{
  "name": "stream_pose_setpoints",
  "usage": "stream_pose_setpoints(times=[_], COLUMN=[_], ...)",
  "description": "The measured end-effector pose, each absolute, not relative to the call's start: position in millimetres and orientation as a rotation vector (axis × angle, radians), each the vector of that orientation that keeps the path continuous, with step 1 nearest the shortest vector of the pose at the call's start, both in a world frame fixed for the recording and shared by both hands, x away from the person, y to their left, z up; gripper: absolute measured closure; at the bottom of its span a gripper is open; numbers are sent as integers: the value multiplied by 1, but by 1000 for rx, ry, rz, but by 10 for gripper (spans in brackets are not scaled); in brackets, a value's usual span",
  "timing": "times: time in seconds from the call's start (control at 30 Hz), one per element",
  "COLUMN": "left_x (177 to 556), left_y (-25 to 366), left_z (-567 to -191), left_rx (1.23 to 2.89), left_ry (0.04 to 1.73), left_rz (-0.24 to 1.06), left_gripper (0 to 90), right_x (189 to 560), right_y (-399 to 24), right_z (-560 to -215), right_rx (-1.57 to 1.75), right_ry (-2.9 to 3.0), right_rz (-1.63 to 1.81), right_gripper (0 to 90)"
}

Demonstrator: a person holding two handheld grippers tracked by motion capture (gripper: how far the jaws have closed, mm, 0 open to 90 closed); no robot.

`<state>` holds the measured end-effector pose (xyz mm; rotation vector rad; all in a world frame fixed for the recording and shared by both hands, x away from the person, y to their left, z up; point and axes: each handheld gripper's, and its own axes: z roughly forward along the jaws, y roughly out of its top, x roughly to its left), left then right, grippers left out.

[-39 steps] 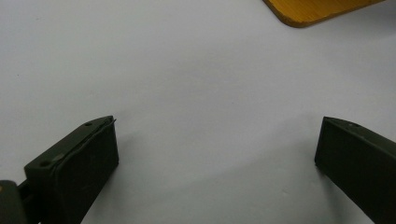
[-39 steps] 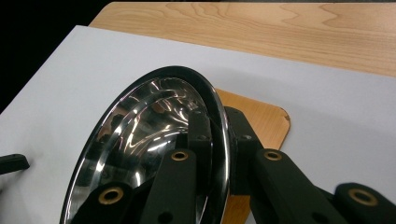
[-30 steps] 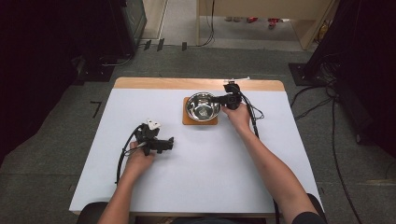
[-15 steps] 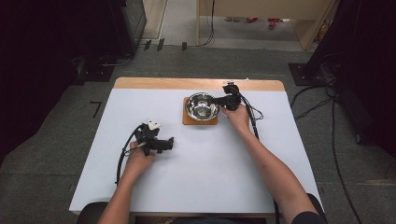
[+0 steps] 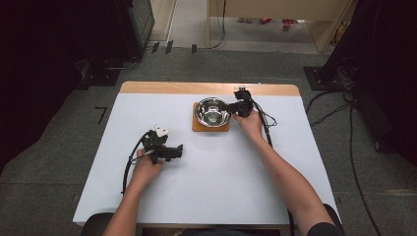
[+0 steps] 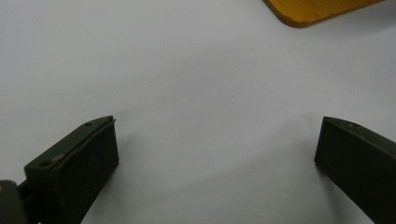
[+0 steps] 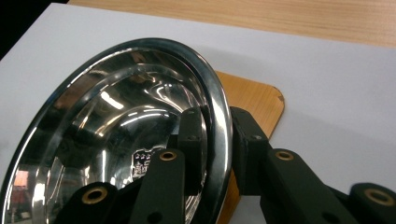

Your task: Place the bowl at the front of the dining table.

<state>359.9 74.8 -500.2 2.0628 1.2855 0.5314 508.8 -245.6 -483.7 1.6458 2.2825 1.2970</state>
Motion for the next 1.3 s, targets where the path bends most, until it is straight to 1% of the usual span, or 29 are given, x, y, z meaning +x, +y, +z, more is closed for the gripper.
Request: stream_pose_setpoints(times=[0.13,0.17,0.2,0.37,0.4,0.43,0.47,0.5,0.6,0.63,0.67,0.7,0.93,1.3], left_x=[360,360,360,360,360,360,360,360,360,360,360,360,360,360], left_y=[75,75,75,75,75,75,75,75,75,75,75,75,75,75], left_z=[-500,-500,-500,-500,-500,-500,-500,-500,-500,-500,-500,-500,-500,-500], left_rx=[2062,2063,2063,2064,2064,2064,2063,2063,2063,2064,2064,2063,2064,2064], left_ry=[1286,1286,1286,1285,1284,1284,1285,1285,1285,1284,1284,1285,1285,1285], left_rz=[531,531,531,532,532,532,531,531,531,533,533,531,532,533], left_gripper=[0,0,0,0,0,0,0,0,0,0,0,0,0,0], right_x=[509,509,509,509,509,509,509,509,509,508,508,508,505,501], right_y=[-246,-247,-247,-248,-248,-248,-248,-248,-248,-248,-248,-249,-249,-251], right_z=[-484,-482,-482,-481,-480,-480,-479,-479,-478,-477,-477,-475,-470,-462], right_rx=[1644,1636,1636,1610,1606,1606,1603,1603,1589,1590,1590,1582,1546,1527], right_ry=[2282,2274,2274,2280,2281,2281,2283,2283,2295,2294,2294,2292,2304,2326], right_rz=[1296,1311,1311,1317,1320,1320,1328,1328,1322,1325,1325,1337,1335,1297], right_gripper=[717,676,676,583,552,552,513,513,458,427,427,401,369,365])
